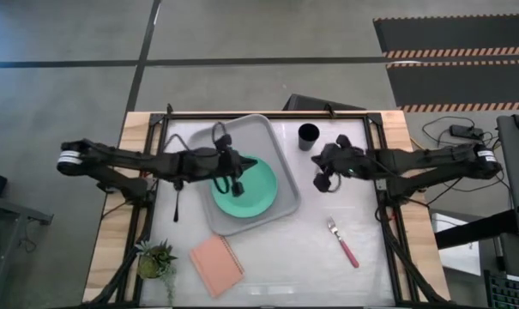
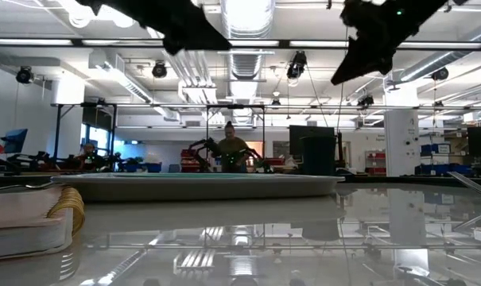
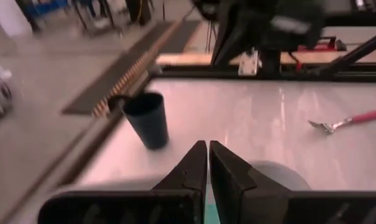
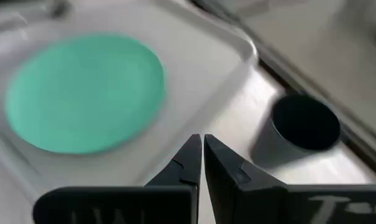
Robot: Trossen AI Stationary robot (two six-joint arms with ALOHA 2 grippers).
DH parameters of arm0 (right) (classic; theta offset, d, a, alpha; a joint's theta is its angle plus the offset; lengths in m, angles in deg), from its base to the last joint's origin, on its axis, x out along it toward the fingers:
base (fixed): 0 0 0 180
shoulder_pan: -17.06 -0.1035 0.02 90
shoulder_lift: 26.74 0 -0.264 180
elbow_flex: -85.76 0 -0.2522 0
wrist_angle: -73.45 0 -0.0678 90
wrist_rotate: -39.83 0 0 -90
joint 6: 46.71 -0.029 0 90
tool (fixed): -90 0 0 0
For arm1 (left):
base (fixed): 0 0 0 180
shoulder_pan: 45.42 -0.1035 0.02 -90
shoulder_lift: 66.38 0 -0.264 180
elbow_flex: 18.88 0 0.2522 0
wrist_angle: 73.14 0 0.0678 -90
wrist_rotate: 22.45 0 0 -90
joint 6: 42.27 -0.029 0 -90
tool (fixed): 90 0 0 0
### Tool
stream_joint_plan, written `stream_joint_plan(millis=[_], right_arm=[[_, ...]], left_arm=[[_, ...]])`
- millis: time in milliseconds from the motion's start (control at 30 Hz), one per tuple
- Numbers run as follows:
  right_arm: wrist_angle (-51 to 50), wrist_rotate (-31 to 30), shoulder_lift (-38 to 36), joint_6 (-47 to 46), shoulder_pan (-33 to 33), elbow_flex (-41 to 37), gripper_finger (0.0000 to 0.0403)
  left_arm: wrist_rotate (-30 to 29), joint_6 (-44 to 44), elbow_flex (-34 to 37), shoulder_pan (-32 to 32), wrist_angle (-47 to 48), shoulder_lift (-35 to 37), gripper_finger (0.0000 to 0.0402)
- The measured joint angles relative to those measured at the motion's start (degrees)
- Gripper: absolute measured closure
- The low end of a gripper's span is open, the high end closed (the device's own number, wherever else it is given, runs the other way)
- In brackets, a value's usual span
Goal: Pick and place plate/cup/fork/spoon on tray
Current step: Put the black cup on the top left of the gray serving tray
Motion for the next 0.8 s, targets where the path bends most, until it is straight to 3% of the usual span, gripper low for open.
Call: stream_joint_plan(millis=[133,467,800], right_arm=[[-10.7,2.4,6.1,-2.7,4.8,6.7,0.0394],[-11.8,2.3,20.6,-2.9,10.4,16.1,0.0394],[-23.8,3.4,31.9,-5.2,15.6,30.2,0.0394]], left_arm=[[0.0,-3.6,0.9,0.0,0.3,4.7,0.0402],[-0.4,-3.5,9.1,0.0,-1.3,13.9,0.0402],[-0.9,-3.6,15.3,0.0,-2.5,25.0,0.0402]])
